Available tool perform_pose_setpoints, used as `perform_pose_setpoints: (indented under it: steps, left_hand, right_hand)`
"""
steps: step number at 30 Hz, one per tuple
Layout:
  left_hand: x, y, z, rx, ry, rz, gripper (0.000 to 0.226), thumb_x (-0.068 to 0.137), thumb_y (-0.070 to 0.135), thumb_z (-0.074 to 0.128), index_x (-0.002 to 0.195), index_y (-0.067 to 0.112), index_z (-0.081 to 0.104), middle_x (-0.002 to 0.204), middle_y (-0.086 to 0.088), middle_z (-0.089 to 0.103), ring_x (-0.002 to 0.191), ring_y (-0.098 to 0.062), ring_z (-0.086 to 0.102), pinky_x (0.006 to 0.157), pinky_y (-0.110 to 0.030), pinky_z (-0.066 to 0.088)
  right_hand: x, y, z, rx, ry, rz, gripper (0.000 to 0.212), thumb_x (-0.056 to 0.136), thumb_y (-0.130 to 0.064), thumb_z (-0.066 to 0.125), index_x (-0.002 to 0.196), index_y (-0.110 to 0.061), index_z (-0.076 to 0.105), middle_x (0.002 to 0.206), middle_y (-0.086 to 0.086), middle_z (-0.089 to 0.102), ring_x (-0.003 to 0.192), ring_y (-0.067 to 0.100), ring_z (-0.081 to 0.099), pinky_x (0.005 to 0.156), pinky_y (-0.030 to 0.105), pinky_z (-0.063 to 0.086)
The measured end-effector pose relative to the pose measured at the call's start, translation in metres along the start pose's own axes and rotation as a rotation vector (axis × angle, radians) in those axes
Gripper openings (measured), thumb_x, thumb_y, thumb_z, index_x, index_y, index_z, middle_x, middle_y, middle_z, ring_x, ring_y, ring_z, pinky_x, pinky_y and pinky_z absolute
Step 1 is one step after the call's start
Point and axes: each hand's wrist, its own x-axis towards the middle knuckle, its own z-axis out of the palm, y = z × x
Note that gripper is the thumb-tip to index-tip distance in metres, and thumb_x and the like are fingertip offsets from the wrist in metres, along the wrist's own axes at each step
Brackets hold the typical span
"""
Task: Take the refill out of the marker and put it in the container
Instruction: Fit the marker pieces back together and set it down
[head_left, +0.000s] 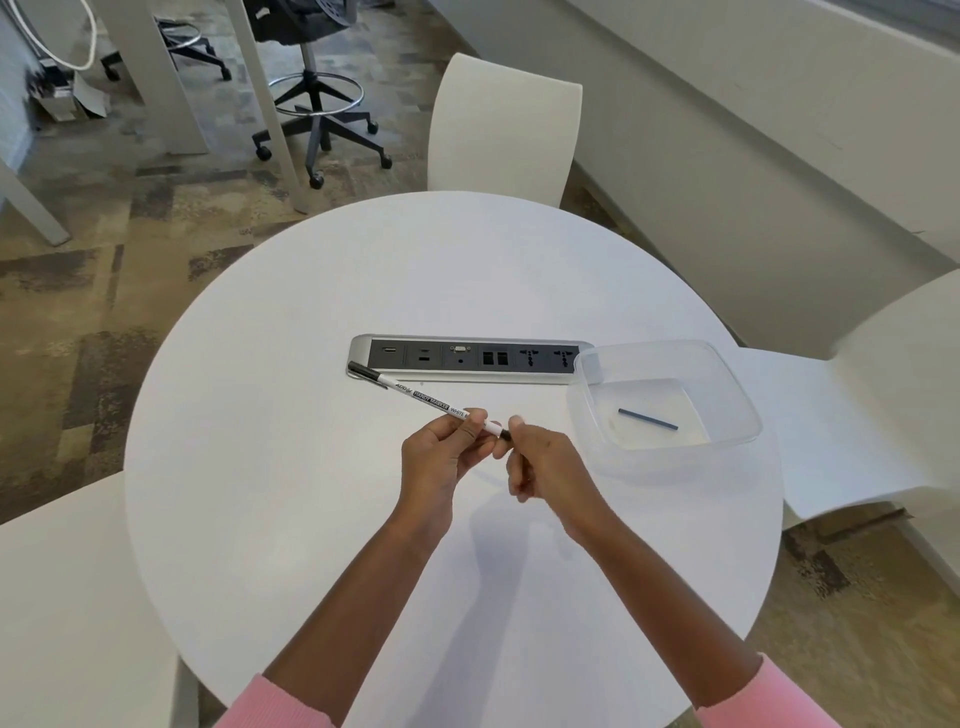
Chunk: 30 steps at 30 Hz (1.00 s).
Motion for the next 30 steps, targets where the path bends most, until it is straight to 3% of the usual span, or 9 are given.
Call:
perform_pose_setpoints:
  steps: [4, 7, 10, 17, 20, 24, 30]
  left_hand:
    - [-0.001, -0.001, -0.002, -0.077, 0.055, -0.036, 0.014, 0.084, 0.009, 0.062, 0.073, 0.008, 0.07, 0.062, 0.001, 0.072, 0.062, -0.008, 0.068, 0.061, -0.014, 0.054]
    - [-0.003, -0.001, -0.002, -0.095, 0.05, -0.042, 0.016, 0.085, 0.009, 0.061, 0.071, 0.008, 0.07, 0.061, 0.0, 0.072, 0.062, -0.008, 0.068, 0.059, -0.013, 0.054]
    - [-0.005, -0.002, 0.0, -0.129, 0.036, -0.055, 0.023, 0.085, 0.009, 0.06, 0.064, 0.01, 0.07, 0.06, 0.0, 0.071, 0.061, -0.009, 0.069, 0.059, -0.014, 0.054]
    - [-0.006, -0.005, 0.004, -0.168, 0.033, -0.048, 0.017, 0.086, 0.012, 0.06, 0.071, 0.004, 0.063, 0.06, 0.001, 0.069, 0.063, -0.009, 0.068, 0.063, -0.014, 0.055]
    - [-0.005, -0.006, 0.006, -0.158, 0.051, -0.04, 0.014, 0.086, 0.011, 0.06, 0.075, 0.003, 0.062, 0.06, 0.0, 0.069, 0.063, -0.009, 0.068, 0.064, -0.014, 0.055]
    - [-0.004, -0.008, 0.006, -0.125, 0.075, -0.029, 0.01, 0.085, 0.008, 0.061, 0.076, 0.003, 0.062, 0.06, 0.001, 0.07, 0.06, -0.008, 0.068, 0.062, -0.013, 0.055]
    - [-0.003, -0.011, 0.003, -0.022, 0.048, 0.026, 0.009, 0.085, 0.006, 0.059, 0.076, 0.005, 0.062, 0.075, -0.009, 0.064, 0.06, -0.007, 0.066, 0.065, -0.014, 0.055]
  right_hand:
    - [-0.005, 0.013, 0.001, -0.607, 0.204, -0.415, 0.019, 0.094, -0.031, 0.043, 0.092, -0.015, 0.053, 0.053, -0.01, 0.043, 0.053, 0.011, 0.046, 0.052, 0.026, 0.036]
    - [-0.007, 0.015, 0.0, -0.708, 0.255, -0.545, 0.015, 0.091, -0.025, 0.052, 0.099, -0.014, 0.056, 0.062, -0.014, 0.045, 0.061, 0.015, 0.048, 0.052, 0.026, 0.038]
    - [-0.008, 0.014, 0.0, -0.81, 0.323, -0.661, 0.016, 0.09, -0.021, 0.054, 0.095, -0.007, 0.06, 0.072, 0.005, 0.063, 0.066, 0.025, 0.058, 0.049, 0.033, 0.047]
    - [-0.002, 0.009, -0.004, -0.961, 0.405, -0.794, 0.013, 0.082, -0.014, 0.058, 0.075, -0.004, 0.063, 0.061, 0.01, 0.06, 0.053, 0.026, 0.055, 0.039, 0.026, 0.042]
    - [0.0, 0.01, -0.005, -0.901, 0.377, -0.765, 0.016, 0.083, -0.01, 0.055, 0.073, 0.0, 0.062, 0.062, 0.014, 0.058, 0.055, 0.029, 0.053, 0.043, 0.031, 0.043]
    - [0.004, 0.007, -0.005, -0.586, 0.257, -0.523, 0.02, 0.088, -0.009, 0.053, 0.072, -0.002, 0.061, 0.066, 0.012, 0.058, 0.066, 0.027, 0.052, 0.06, 0.035, 0.04]
    - [0.01, -0.004, -0.01, -0.178, 0.064, -0.121, 0.038, 0.086, -0.011, 0.055, 0.048, -0.013, 0.054, 0.042, -0.001, 0.041, 0.042, 0.01, 0.035, 0.047, 0.023, 0.03]
